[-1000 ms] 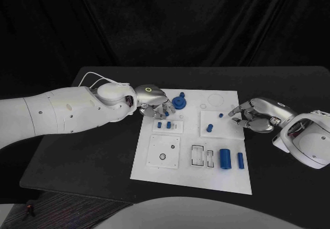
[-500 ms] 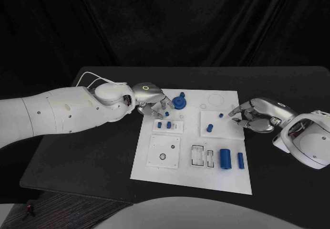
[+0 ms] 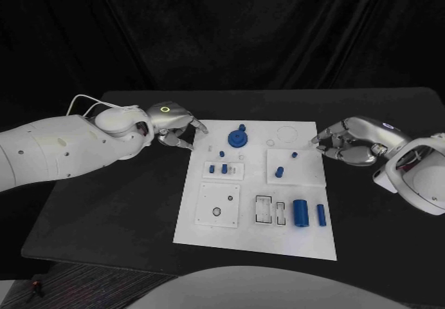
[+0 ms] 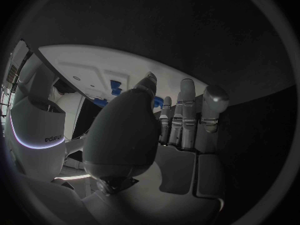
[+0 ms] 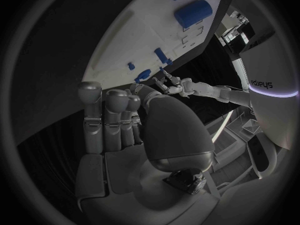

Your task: Assemble the parts on the task board

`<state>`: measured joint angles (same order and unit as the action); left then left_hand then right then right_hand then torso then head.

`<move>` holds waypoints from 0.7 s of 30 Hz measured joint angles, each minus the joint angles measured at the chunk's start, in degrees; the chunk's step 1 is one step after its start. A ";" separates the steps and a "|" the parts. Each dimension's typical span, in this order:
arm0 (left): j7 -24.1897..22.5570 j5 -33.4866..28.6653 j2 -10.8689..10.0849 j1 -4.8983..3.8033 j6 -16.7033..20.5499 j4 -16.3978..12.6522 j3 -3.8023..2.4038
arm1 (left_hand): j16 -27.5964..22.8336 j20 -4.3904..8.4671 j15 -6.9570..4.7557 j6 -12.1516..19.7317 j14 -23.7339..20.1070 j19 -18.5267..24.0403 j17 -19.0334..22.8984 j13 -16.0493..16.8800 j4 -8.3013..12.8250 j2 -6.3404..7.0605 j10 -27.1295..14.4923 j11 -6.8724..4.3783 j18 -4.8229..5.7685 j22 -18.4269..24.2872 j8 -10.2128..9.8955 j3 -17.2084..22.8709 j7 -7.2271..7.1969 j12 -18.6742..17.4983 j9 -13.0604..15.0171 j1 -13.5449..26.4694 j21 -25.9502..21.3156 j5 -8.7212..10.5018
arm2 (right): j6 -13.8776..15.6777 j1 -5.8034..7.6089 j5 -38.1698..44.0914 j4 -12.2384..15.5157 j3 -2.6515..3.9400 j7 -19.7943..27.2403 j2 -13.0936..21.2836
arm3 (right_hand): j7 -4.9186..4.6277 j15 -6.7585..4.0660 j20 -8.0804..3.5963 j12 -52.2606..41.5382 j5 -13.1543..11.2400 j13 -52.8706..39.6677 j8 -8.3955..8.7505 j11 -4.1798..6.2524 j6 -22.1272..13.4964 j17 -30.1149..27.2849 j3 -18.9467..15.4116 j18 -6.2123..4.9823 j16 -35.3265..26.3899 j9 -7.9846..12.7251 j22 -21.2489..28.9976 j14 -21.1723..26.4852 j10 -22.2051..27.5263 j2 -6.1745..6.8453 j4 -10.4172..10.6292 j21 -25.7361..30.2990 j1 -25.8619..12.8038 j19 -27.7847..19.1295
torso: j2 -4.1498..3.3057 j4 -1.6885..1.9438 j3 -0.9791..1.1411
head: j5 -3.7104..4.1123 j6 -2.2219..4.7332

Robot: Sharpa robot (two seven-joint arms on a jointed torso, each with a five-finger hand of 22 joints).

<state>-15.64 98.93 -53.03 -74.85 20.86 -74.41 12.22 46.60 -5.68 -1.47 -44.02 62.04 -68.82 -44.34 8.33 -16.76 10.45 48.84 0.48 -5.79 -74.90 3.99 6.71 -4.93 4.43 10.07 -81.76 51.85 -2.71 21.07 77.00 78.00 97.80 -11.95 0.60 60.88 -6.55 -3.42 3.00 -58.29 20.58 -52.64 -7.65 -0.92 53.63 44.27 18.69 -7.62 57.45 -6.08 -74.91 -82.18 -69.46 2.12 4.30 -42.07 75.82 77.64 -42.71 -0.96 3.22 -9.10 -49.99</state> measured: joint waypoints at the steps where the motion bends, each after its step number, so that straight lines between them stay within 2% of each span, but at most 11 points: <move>1: -0.79 -0.61 -0.43 -0.10 0.32 0.77 0.00 | -0.37 -0.22 0.17 0.00 -1.17 1.51 0.02 0.22 -0.13 0.63 -1.83 0.10 -0.52 0.00 0.00 -2.60 0.00 0.00 -0.12 0.68 -2.35 0.00 | 0.09 0.96 0.14 0.13 0.07 -0.13 0.04 | 0.11 -0.05 -0.12 3.60 -0.34 3.32 0.35 0.19 -0.35 0.14 0.05 0.00 0.00 0.06 0.00 -0.04 2.01 0.35 0.05 -0.02 -0.35 0.28 | 0.01 0.00 -0.01 | 0.18 0.00; 4: -3.37 -2.44 -1.34 -0.20 1.26 1.83 0.00 | -3.37 -0.83 1.06 -0.12 -6.71 9.67 0.76 1.05 -0.27 0.83 -5.21 -0.58 -1.90 0.00 0.00 -11.83 -0.11 1.38 -0.32 2.93 -14.54 -0.06 | 0.19 3.20 0.81 0.22 0.02 -0.69 0.11 | 1.06 -0.25 -0.54 17.62 -2.02 14.37 1.78 0.59 -2.71 0.86 1.02 0.00 0.00 0.56 0.00 -0.67 11.08 2.66 0.37 -0.02 -0.66 0.89 | 0.07 -0.02 -0.02 | 0.66 0.00; 5: -4.78 -3.54 -1.77 -0.26 1.76 1.99 0.00 | -6.11 -1.08 1.73 -0.41 -10.09 14.20 1.80 1.41 -0.27 0.74 -6.21 -1.22 -2.66 0.45 0.23 -14.42 -0.40 2.14 -0.36 3.48 -20.47 -0.24 | 0.22 4.18 1.29 0.17 0.02 -1.04 0.08 | 1.18 -0.03 -0.37 21.58 -2.40 17.21 1.78 0.41 -2.71 0.88 1.29 0.00 0.00 0.44 0.00 -0.89 12.21 3.56 0.64 0.18 -0.97 1.06 | 0.11 -0.02 -0.03 | 0.81 0.00; 7: -7.26 -5.86 -2.50 -0.36 2.56 1.93 0.00 | -11.33 -1.39 2.49 -1.26 -14.35 20.25 4.20 2.23 -0.27 0.37 -8.04 -2.90 -2.65 1.72 0.67 -16.56 -1.16 4.05 -0.41 5.64 -27.02 -0.20 | 0.22 5.58 2.29 -0.09 0.02 -1.72 -0.17 | 2.32 0.85 0.09 29.09 -2.44 23.04 1.78 -0.66 -2.04 0.51 1.82 0.00 -0.90 -0.14 0.00 -0.88 13.64 4.91 0.96 1.57 -1.47 1.49 | 0.25 -0.06 -0.07 | 1.12 0.00; 10: -11.60 -11.70 -3.64 -0.40 3.53 0.88 0.02 | -15.68 -1.44 3.25 -2.22 -18.21 25.60 6.25 2.62 -0.39 -0.25 -10.69 -3.24 -2.65 3.10 0.83 -16.81 0.64 5.07 -0.41 7.86 -31.33 0.00 | 0.18 7.30 4.68 -0.55 0.06 -2.98 -0.97 | 3.32 2.49 1.27 36.00 -3.37 28.32 1.79 -3.08 -1.24 0.15 1.80 0.00 -1.56 -0.76 0.06 -0.64 17.22 6.20 0.69 3.94 -1.32 0.93 | 0.56 -0.18 -0.18 | 1.43 0.00; 12: -14.83 -17.44 -3.90 -0.40 3.74 -0.27 0.04 | -19.89 -1.71 4.44 -3.18 -22.54 30.13 8.77 2.67 -0.39 -0.32 -12.21 -2.14 -2.65 4.58 1.18 -16.80 2.67 6.08 -0.41 9.19 -34.81 0.00 | 0.08 8.06 7.11 -0.83 0.08 -3.71 -1.72 | 4.07 2.69 1.63 39.60 -4.48 30.96 1.96 -4.09 -1.82 -0.39 1.05 0.00 -2.25 -0.79 0.32 -0.31 21.02 6.67 -0.06 5.24 -0.85 0.58 | 0.73 -0.26 -0.24 | 1.55 0.00; 16: -18.99 -31.50 -3.23 -0.44 2.95 -2.36 0.03 | -28.47 -2.29 5.67 -3.40 -30.53 38.41 15.19 1.98 -0.31 -3.63 -16.33 -1.74 -2.65 8.59 0.68 -14.96 5.65 7.72 -0.82 11.33 -42.22 -0.18 | -0.25 8.75 13.06 -1.60 0.05 -4.54 -3.61 | 6.14 2.00 1.50 45.53 -9.18 37.05 3.04 -4.19 -2.25 -1.63 -4.59 0.00 -4.22 -0.50 1.15 1.24 28.51 6.73 0.93 8.51 0.89 -0.36 | 1.16 -0.31 -0.45 | 1.82 0.00; 17: -19.58 -35.09 -2.95 -0.45 2.27 -2.69 0.02 | -31.33 -2.76 5.98 -2.47 -34.13 41.63 17.39 1.19 0.09 -4.92 -18.76 -1.59 -2.49 10.06 0.07 -14.38 6.09 7.28 -1.25 12.73 -44.70 -0.18 | -0.32 8.79 14.44 -1.93 0.04 -4.54 -4.19 | 6.40 2.07 1.51 46.36 -10.59 38.67 3.36 -4.08 -2.52 -1.73 -7.07 -0.04 -4.52 -0.22 1.31 1.58 29.47 6.96 2.89 9.20 2.33 -0.37 | 1.33 -0.24 -0.59 | 1.93 0.00; 18: -20.24 -40.03 -2.60 -0.45 1.04 -3.16 0.00 | -35.22 -3.40 6.33 0.56 -39.99 45.12 22.20 -0.17 -0.08 -6.10 -22.71 -1.45 -1.13 11.81 -0.27 -13.91 6.27 6.12 -2.16 13.90 -46.89 -0.46 | -0.42 8.79 16.18 -2.39 0.02 -4.49 -4.95 | 6.46 2.14 1.51 46.95 -11.86 40.01 3.50 -3.94 -2.57 -1.75 -9.16 -0.48 -4.61 0.03 1.37 1.66 30.06 7.55 5.23 9.70 4.03 -0.37 | 1.48 -0.16 -0.73 | 2.04 0.00; 20: -20.91 -47.52 -2.23 -0.45 -1.45 -3.85 0.00 | -42.37 -4.79 7.25 12.68 -52.72 53.59 33.70 -3.46 -0.32 -8.22 -33.06 -1.01 0.58 17.71 -1.23 -13.23 6.61 2.40 -5.10 16.03 -47.97 -0.83 | -0.55 8.64 18.49 -3.08 0.05 -4.19 -6.03 | 6.79 2.14 1.51 47.47 -13.57 42.00 3.70 -3.92 -2.90 -1.65 -11.31 -0.47 -4.72 0.56 1.31 1.66 30.26 8.80 10.09 9.86 6.96 -0.37 | 1.79 0.00 -1.04 | 2.33 0.00; 21: -21.21 -52.56 -2.13 -0.42 -3.44 -4.45 0.00 | -44.11 -5.06 7.38 16.09 -56.14 57.47 37.30 -4.59 -0.14 -10.07 -36.42 -1.01 0.58 24.47 -1.26 -13.07 6.84 1.21 -6.02 17.42 -48.64 -0.83 | -0.62 8.33 19.84 -3.60 0.09 -3.86 -6.66 | 6.99 2.14 1.51 47.47 -14.14 42.64 3.73 -4.13 -3.10 -1.52 -11.86 -0.47 -4.72 0.78 1.23 1.66 30.00 9.15 11.52 9.67 7.71 -0.37 | 1.90 0.07 -1.16 | 2.44 0.00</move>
<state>-36.85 46.38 -55.16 -75.28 17.42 -78.87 12.23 2.49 -10.75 5.91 -27.92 5.90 -11.35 -7.04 3.74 -16.90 0.39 12.42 -0.53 -5.21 -50.43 2.73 -6.36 1.91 5.64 4.04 -64.35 3.21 -3.54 20.45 85.33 97.85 94.20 -11.85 -3.26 54.22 0.44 -1.28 4.51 -10.82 6.44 -9.99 -3.93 -5.05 50.54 42.75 6.83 -8.09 52.73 -5.30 -73.68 -80.51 -39.46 11.27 15.82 -32.40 83.53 77.27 -40.81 -0.88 2.06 -6.66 -49.99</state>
